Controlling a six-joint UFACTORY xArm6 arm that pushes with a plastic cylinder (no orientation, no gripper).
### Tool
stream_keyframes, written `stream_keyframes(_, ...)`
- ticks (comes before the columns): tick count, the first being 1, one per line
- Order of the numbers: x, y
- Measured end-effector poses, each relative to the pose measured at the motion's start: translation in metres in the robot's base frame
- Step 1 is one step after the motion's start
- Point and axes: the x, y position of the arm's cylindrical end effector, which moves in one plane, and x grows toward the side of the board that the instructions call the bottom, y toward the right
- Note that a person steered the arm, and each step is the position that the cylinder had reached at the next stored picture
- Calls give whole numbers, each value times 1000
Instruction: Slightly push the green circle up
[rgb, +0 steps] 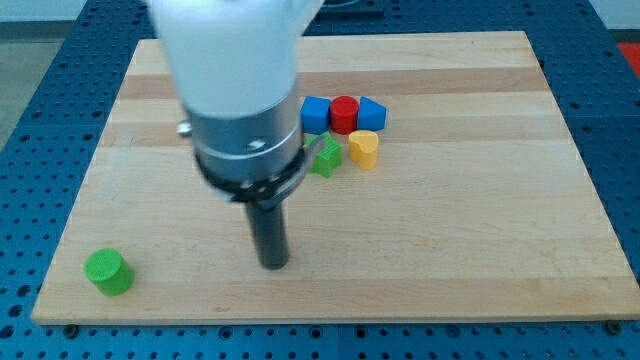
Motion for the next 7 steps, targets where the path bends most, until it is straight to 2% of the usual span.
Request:
stream_keyframes(2,40,-98)
stream_keyframes(4,43,-127)
stream_keyframes(5,43,-162)
stream_keyframes(7,43,-164)
